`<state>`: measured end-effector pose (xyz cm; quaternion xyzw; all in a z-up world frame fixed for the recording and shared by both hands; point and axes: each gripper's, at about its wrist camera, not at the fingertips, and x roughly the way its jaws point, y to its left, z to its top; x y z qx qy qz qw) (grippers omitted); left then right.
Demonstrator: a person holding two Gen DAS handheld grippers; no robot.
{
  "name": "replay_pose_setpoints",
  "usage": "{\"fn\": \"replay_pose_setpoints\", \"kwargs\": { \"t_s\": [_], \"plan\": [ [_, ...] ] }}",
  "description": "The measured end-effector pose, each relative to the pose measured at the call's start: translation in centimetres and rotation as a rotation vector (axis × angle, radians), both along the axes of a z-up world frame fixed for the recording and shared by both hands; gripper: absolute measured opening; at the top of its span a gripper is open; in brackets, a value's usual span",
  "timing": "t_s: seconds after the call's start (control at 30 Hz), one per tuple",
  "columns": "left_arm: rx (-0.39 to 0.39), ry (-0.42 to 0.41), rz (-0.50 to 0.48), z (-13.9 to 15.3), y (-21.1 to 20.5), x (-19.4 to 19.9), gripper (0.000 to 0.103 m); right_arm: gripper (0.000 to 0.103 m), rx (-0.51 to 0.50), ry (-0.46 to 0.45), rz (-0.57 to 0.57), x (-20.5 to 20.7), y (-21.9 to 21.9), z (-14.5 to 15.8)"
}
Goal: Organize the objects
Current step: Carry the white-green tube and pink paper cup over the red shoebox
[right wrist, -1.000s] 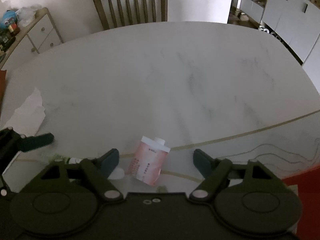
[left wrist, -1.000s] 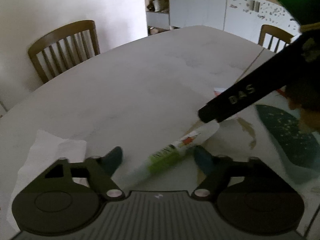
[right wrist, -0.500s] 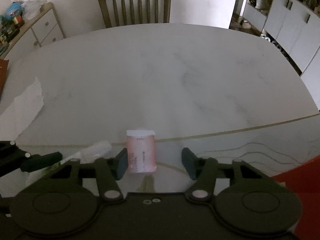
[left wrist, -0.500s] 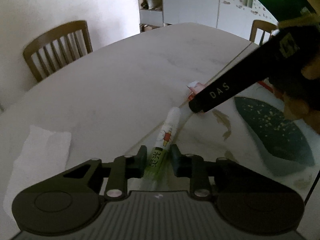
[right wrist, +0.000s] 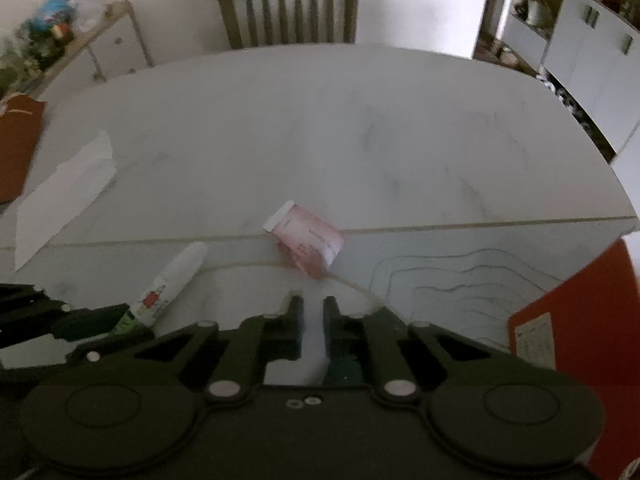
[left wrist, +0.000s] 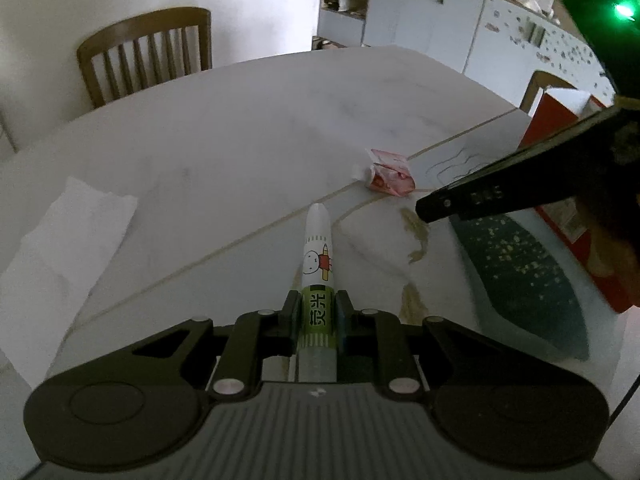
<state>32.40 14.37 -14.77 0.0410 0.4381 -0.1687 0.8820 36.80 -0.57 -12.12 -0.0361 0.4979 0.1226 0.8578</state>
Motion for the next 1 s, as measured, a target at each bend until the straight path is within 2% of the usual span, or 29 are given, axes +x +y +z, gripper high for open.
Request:
{"fn": "replay_pose_setpoints", "kwargs": {
  "t_s": [0.1, 0.17, 0.2, 0.43, 0.7, 1.0],
  "plan": [
    [-0.012, 0.003, 0.022, 0.0, 0.2, -0.4, 0.017, 0.011, 0.008, -0.004, 0.045, -0.2, -0.6, 0.4],
    [-0.016, 0.004, 0.042, 0.0, 0.4, -0.7, 0.017, 0.015, 0.014, -0.005, 0.064, 0.4, -0.9, 0.7],
    [-0.017, 0.005, 0.053, 0.0, 0.5, -0.9, 0.017, 0.023, 0.003, -0.005, 0.073, 0.6, -0.8, 0.8],
    [-0.036, 0.017, 0.105, 0.2, 1.2, -1.5, 0.016, 0.049, -0.037, -0.015, 0.164, 2.0, -0.4, 0.7],
    [-0.046, 0.026, 0.132, 0.2, 1.3, -1.4, 0.016, 0.05, -0.061, -0.009, 0.228, 4.0, 0.6, 0.0],
    [-0.047, 0.023, 0.148, 0.2, 1.2, -1.3, 0.016, 0.048, -0.062, -0.007, 0.283, 4.3, 1.1, -0.3]
  ]
}}
